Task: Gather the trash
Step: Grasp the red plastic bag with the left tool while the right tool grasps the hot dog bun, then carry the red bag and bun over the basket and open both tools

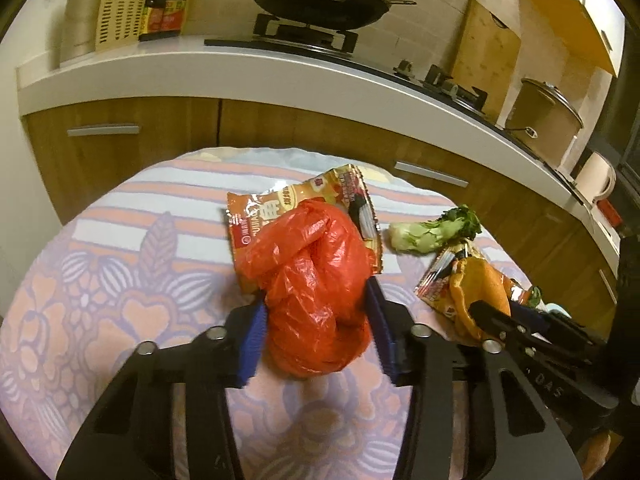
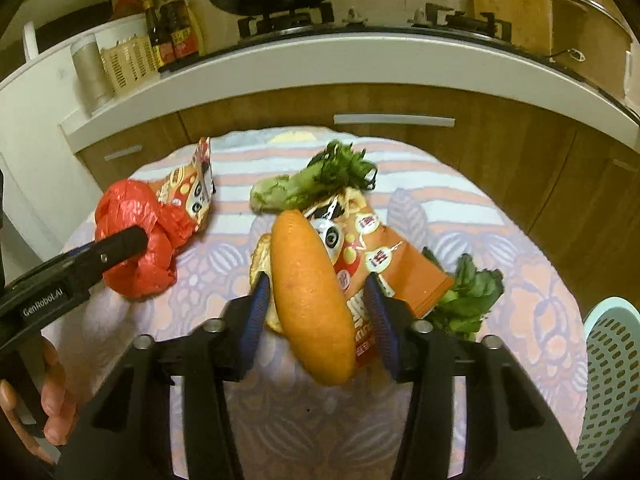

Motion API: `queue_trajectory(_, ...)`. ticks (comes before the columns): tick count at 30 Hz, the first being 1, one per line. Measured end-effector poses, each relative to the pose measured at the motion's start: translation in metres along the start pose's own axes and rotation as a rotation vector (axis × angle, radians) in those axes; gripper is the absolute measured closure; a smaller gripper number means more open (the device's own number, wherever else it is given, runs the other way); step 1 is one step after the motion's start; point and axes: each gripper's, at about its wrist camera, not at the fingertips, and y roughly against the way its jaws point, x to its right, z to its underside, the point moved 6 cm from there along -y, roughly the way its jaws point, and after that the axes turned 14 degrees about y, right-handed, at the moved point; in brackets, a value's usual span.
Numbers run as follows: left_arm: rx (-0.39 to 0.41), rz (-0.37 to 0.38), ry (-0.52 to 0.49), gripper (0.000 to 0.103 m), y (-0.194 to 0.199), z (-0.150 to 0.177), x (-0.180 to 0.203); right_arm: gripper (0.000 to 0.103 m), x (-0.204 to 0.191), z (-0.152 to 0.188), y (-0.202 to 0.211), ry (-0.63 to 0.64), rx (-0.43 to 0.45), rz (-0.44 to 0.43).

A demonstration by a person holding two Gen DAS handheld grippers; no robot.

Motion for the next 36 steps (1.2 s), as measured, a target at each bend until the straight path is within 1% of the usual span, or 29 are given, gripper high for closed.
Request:
queue_trajectory(1, 0.004, 0.003, -0.006, 0.065, 0.002, 0.0, 0.001, 0.08, 0.0, 0.0, 0.003, 0.0, 0.013, 0.004)
queue_trajectory(3, 0.014, 0.015, -0.012, 0.067, 0.006, 0.0, 0.004, 0.085, 0.0, -0.001, 0.008, -0.002, 0.039, -0.005)
queue_trajectory(5, 0.028, 0.034, -0.015, 0.068, 0.011, -0.001, 0.008, 0.086, 0.0, -0.001, 0.014, -0.01, 0.058, -0.009)
queue_trajectory(9, 0.067, 0.08, -0.037, 0.068, 0.03, -0.002, 0.022, 0.087, 0.006, 0.002, 0.031, -0.041, 0.083, -0.018)
queue_trajectory(12, 0.082, 0.113, -0.064, 0.068, 0.044, 0.001, 0.039, 0.087, 0.011, 0.003, 0.053, -0.035, 0.111, 0.005)
queue_trajectory(18, 0.079, 0.188, -0.105, 0.068, 0.064, 0.016, 0.075, 0.087, 0.031, 0.018, 0.094, -0.068, 0.149, 0.039)
queue_trajectory(21, 0.07, 0.226, -0.133, 0.068, 0.07, 0.027, 0.098, 0.087, 0.048, 0.032, 0.115, -0.098, 0.16, 0.075)
queue_trajectory(24, 0.045, 0.269, -0.156, 0.068, 0.07, 0.041, 0.123, 0.087, 0.074, 0.05, 0.137, -0.134, 0.166, 0.132)
queue_trajectory(28, 0.016, 0.319, -0.212, 0.068, 0.071, 0.063, 0.166, 0.087, 0.109, 0.074, 0.163, -0.199, 0.171, 0.186)
queue_trajectory(31, -0.008, 0.362, -0.258, 0.068, 0.071, 0.081, 0.201, 0.087, 0.137, 0.095, 0.185, -0.241, 0.173, 0.25)
queue_trajectory(36, -0.045, 0.419, -0.338, 0.068, 0.066, 0.11, 0.253, 0.087, 0.174, 0.123, 0.21, -0.308, 0.17, 0.319)
